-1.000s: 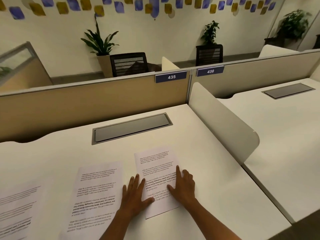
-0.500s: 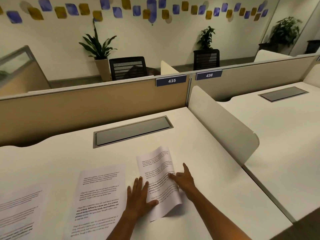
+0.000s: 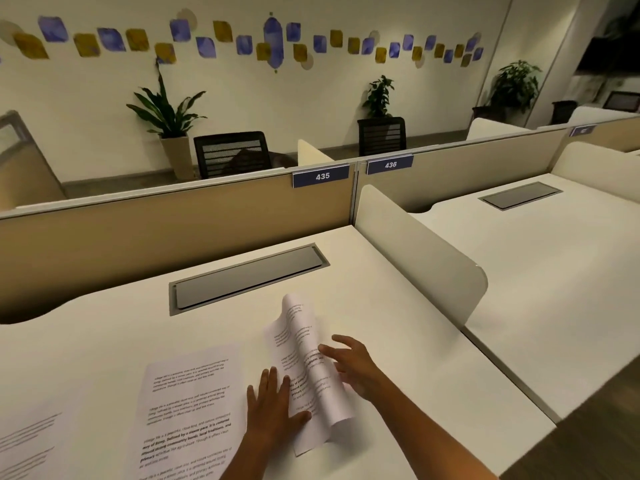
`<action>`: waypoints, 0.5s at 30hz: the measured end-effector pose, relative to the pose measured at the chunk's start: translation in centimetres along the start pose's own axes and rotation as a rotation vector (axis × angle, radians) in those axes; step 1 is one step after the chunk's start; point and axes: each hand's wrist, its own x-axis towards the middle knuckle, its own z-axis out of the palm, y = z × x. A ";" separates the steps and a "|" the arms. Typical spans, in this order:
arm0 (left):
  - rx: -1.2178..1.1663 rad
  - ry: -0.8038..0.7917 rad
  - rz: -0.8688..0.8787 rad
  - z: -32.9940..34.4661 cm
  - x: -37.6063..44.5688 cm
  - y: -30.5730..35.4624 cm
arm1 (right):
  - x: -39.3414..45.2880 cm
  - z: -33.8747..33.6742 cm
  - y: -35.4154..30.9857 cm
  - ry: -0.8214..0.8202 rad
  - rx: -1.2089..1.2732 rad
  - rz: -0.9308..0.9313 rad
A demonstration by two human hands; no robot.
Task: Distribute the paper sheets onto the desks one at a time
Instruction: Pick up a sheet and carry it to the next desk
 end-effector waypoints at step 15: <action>-0.315 0.135 0.107 -0.9 -0.8 0.6 | -4.4 -0.7 -0.3 0.460 -0.722 -0.318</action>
